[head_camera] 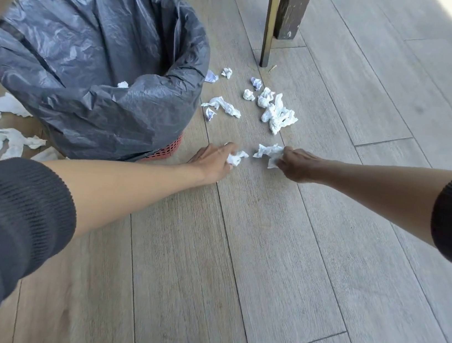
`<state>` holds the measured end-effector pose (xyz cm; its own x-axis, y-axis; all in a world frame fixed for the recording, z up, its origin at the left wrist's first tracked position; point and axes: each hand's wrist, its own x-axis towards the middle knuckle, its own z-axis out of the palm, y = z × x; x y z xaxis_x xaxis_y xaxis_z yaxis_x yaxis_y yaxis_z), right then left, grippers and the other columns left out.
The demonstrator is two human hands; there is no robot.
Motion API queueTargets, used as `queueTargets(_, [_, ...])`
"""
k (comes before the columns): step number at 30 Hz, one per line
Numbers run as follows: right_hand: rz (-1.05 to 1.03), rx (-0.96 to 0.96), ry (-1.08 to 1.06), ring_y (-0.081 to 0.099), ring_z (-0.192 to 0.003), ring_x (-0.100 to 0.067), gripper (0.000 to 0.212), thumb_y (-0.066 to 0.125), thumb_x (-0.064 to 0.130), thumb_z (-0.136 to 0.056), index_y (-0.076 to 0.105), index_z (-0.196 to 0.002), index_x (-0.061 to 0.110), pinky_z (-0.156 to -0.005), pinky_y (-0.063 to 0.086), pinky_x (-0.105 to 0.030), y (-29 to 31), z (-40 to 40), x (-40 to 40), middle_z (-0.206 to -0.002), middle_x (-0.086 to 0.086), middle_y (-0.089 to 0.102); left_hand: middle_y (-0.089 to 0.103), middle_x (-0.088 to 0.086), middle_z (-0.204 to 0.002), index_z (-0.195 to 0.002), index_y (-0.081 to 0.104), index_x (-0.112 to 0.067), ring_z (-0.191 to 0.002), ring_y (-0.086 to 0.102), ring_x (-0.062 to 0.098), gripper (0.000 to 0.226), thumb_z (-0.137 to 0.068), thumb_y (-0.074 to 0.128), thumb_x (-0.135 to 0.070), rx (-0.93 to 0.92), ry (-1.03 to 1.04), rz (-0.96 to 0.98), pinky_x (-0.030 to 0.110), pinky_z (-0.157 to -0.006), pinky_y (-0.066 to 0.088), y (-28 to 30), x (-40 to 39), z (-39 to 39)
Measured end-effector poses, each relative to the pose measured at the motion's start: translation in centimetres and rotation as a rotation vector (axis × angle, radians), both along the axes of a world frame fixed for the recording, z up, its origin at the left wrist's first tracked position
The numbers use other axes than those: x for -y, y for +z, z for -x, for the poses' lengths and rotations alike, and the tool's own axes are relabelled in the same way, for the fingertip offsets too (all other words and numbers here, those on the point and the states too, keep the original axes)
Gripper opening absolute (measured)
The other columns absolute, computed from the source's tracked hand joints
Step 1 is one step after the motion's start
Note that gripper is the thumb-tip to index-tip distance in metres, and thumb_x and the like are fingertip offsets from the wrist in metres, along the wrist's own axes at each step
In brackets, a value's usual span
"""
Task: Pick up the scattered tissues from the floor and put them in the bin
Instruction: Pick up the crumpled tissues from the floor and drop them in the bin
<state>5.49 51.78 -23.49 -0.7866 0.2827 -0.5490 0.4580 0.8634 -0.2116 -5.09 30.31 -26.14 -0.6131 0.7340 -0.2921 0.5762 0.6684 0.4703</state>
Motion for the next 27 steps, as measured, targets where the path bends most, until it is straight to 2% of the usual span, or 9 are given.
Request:
queueTargets(2, [0.010, -0.047, 0.034, 0.041, -0.058, -0.013, 0.035, 0.040, 0.041, -0.104, 0.051, -0.101, 0.007, -0.048, 0.032, -0.027, 0.8, -0.7, -0.6, -0.075, -0.002, 0.046, 0.060, 0.004, -0.107, -0.115, 0.046, -0.021, -0.100, 0.059, 0.028, 0.023, -0.096, 0.059, -0.022, -0.041, -0.010, 0.010, 0.031, -0.076, 0.039, 0.2, 0.1, -0.1])
queueTargets(5, [-0.021, -0.118, 0.101, 0.044, -0.055, -0.016, 0.036, 0.051, 0.039, -0.101, 0.059, -0.088, 0.006, -0.049, 0.033, -0.029, 1.8, -1.7, -1.4, -0.070, -0.003, 0.051, 0.057, 0.000, -0.105, -0.108, 0.050, -0.013, -0.101, 0.054, 0.023, 0.023, -0.095, 0.062, -0.027, -0.076, -0.058, 0.003, 0.029, -0.078, 0.037, 0.8, 1.1, -0.3])
queueTargets(10, [-0.100, -0.178, 0.145, 0.056, -0.061, -0.023, 0.010, 0.060, 0.008, -0.089, 0.068, -0.085, 0.003, -0.052, 0.040, -0.033, 3.1, -2.1, -1.3, -0.079, -0.011, 0.065, 0.058, 0.001, -0.094, -0.091, 0.051, -0.016, -0.086, 0.053, 0.021, 0.026, -0.094, 0.063, -0.039, -0.070, -0.051, -0.012, 0.030, -0.068, 0.037, 2.2, 3.2, -0.3])
queueTargets(12, [-0.084, -0.187, 0.145, 0.051, -0.057, -0.021, 0.010, 0.057, 0.000, -0.083, 0.064, -0.075, 0.000, -0.050, 0.036, -0.032, 3.5, -1.8, -0.9, -0.072, -0.010, 0.061, 0.061, 0.004, -0.095, -0.090, 0.053, -0.014, -0.085, 0.054, 0.021, 0.026, -0.093, 0.062, -0.038, -0.081, -0.039, 0.018, 0.031, -0.067, 0.036, 2.6, 3.7, -0.1])
queueTargets(15, [-0.047, -0.248, 0.143, 0.044, -0.057, -0.021, 0.023, 0.053, -0.004, -0.081, 0.048, -0.062, 0.008, -0.050, 0.031, -0.032, 4.6, -0.9, 0.2, -0.062, -0.004, 0.048, 0.061, 0.005, -0.091, -0.087, 0.055, -0.011, -0.081, 0.055, 0.022, 0.026, -0.089, 0.063, -0.035, -0.076, -0.040, 0.044, 0.034, -0.066, 0.042, 3.7, 4.5, -0.3])
queueTargets(20, [-0.047, -0.335, 0.083, 0.040, -0.063, -0.021, 0.023, 0.049, 0.001, -0.084, 0.037, -0.071, 0.017, -0.050, 0.027, -0.031, 6.9, 0.5, 2.6, -0.066, 0.000, 0.043, 0.060, 0.007, -0.084, -0.087, 0.058, -0.005, -0.073, 0.058, 0.024, 0.027, -0.086, 0.064, -0.031, -0.056, -0.088, 0.076, 0.040, -0.066, 0.049, 6.2, 5.8, -1.5])
queueTargets(22, [-0.034, -0.362, 0.079, 0.041, -0.063, -0.021, 0.017, 0.046, 0.000, -0.085, 0.042, -0.086, 0.016, -0.051, 0.029, -0.032, 8.0, 0.8, 3.5, -0.069, 0.004, 0.044, 0.057, 0.003, -0.082, -0.093, 0.055, -0.007, -0.067, 0.055, 0.019, 0.024, -0.087, 0.065, -0.028, -0.048, -0.097, 0.065, 0.034, -0.058, 0.045, 7.4, 6.4, -2.0])
queueTargets(24, [0.000, -0.391, 0.091, 0.043, -0.060, -0.013, 0.027, 0.042, -0.004, -0.086, 0.051, -0.098, 0.019, -0.051, 0.032, -0.029, 9.1, 0.8, 4.6, -0.072, 0.011, 0.044, 0.055, -0.001, -0.080, -0.100, 0.051, -0.010, -0.064, 0.056, 0.016, 0.023, -0.089, 0.064, -0.026, -0.038, -0.115, 0.027, 0.029, -0.053, 0.041, 8.8, 7.1, -2.5])
queueTargets(27, [-0.005, -0.408, 0.167, 0.053, -0.067, -0.016, 0.040, 0.038, -0.005, -0.086, 0.068, -0.093, 0.020, -0.059, 0.039, -0.027, 10.6, 1.0, 6.1, -0.079, 0.004, 0.060, 0.055, -0.003, -0.075, -0.108, 0.050, -0.014, -0.066, 0.057, 0.018, 0.020, -0.093, 0.058, -0.026, -0.056, -0.163, -0.017, 0.030, -0.057, 0.044, 11.1, 8.2, -3.3])
